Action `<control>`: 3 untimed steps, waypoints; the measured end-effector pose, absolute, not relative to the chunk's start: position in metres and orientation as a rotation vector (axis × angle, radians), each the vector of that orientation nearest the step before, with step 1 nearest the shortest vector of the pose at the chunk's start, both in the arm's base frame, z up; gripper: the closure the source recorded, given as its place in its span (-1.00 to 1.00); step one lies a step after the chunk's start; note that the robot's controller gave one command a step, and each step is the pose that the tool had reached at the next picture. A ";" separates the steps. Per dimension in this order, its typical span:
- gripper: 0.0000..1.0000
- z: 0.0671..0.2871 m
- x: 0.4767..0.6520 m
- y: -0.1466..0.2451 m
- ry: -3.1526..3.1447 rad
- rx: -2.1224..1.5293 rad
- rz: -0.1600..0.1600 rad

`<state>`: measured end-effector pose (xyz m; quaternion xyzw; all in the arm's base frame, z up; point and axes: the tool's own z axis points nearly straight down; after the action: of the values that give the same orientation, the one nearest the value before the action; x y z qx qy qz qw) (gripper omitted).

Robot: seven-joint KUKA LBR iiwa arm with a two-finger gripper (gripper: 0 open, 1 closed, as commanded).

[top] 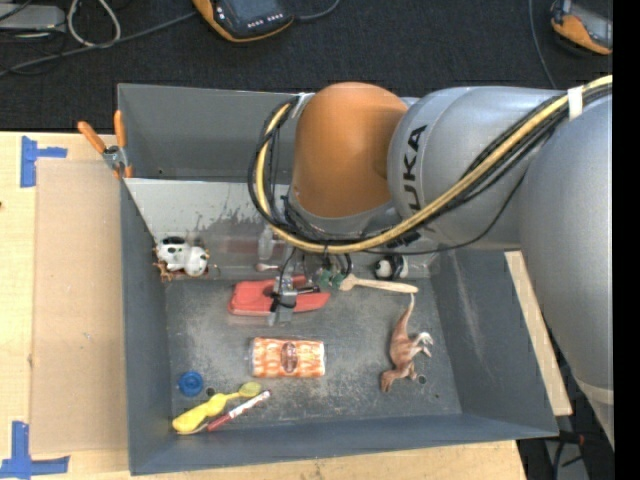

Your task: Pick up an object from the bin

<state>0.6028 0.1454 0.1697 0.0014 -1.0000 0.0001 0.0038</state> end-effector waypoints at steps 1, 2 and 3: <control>-1.00 0.174 0.605 0.145 -3.141 0.000 -0.001; -1.00 0.127 0.583 0.111 -3.141 -0.014 -0.003; -1.00 0.107 0.600 0.103 -3.144 -0.106 -0.005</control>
Offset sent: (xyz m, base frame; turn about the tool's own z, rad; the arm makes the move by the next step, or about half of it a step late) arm -0.0247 -0.0433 -0.0525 0.0153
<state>0.5997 0.1032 0.1073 -0.0337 -0.9994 -0.0015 -0.0023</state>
